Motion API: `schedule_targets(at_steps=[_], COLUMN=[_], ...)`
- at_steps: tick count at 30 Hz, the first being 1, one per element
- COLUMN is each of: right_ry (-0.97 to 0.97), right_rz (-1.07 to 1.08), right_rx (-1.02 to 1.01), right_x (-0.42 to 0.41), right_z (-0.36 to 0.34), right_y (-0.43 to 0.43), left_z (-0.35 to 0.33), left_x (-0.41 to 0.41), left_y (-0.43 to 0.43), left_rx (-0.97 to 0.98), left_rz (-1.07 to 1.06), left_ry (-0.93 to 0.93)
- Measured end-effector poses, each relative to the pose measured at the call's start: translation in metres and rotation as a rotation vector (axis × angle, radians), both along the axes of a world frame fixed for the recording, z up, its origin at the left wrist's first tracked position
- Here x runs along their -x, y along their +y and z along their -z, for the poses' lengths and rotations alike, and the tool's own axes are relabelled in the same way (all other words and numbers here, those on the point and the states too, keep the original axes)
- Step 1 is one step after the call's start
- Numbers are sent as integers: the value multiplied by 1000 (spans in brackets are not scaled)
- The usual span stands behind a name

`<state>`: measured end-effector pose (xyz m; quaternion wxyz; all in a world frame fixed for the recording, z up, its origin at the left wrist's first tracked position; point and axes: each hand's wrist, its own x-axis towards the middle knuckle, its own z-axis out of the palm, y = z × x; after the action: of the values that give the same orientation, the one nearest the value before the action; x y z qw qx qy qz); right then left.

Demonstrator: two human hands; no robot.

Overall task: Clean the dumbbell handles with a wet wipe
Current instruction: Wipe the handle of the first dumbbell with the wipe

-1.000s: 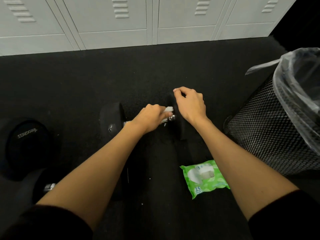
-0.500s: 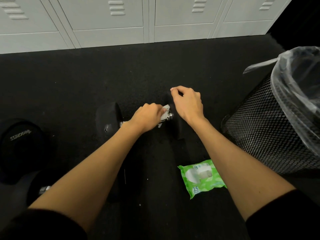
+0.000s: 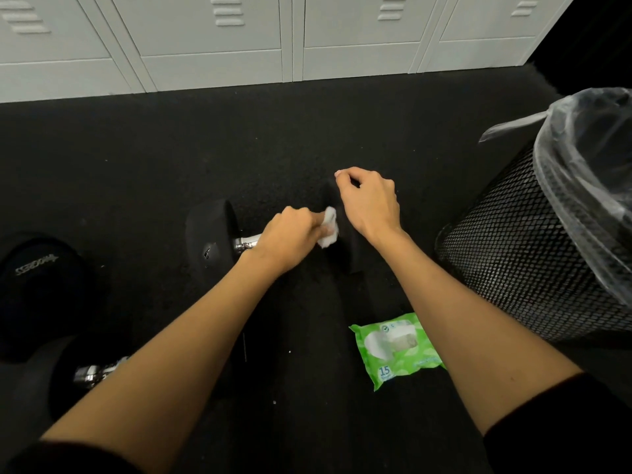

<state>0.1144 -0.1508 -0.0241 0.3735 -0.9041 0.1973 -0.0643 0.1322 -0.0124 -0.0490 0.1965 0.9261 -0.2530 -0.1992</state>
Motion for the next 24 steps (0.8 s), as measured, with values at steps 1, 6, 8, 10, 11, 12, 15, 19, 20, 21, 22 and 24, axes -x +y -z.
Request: schedule_targets(at_steps=[1, 6, 8, 10, 11, 12, 15, 19, 20, 21, 22, 24], right_ry=[-1, -4, -8, -14, -14, -12, -1, 1, -2, -4, -6, -11], right_rz=[3, 9, 10, 13, 13, 12, 6, 17, 20, 21, 20, 17], right_rx=[0, 6, 1, 5, 10, 12, -2, -2, -3, -5, -5, -5], right_x=[0, 1, 2, 2, 2, 2, 2, 2, 2, 2, 3, 3], right_z=[0, 0, 0, 1, 1, 0, -1, -2, -2, -1, -1, -1], right_y=[0, -1, -1, -1, -1, 0, -1, 0, 0, 0, 0, 0], left_z=[-1, 6, 9, 11, 11, 10, -4, -15, -14, -11, -8, -5], left_x=[-2, 2, 12, 17, 18, 18, 15, 2, -1, -2, -3, 1], left_y=[-4, -4, 6, 14, 15, 15, 7, -1, 0, 2, 3, 5], left_rx=[21, 42, 154, 123, 124, 162, 366, 489, 430, 344, 247, 85], left_rz=[-58, -31, 50, 163, 172, 150, -160, -322, -257, -176, -103, -13], left_ry=[39, -25, -80, -153, -143, -121, 92, 211, 186, 173, 163, 106])
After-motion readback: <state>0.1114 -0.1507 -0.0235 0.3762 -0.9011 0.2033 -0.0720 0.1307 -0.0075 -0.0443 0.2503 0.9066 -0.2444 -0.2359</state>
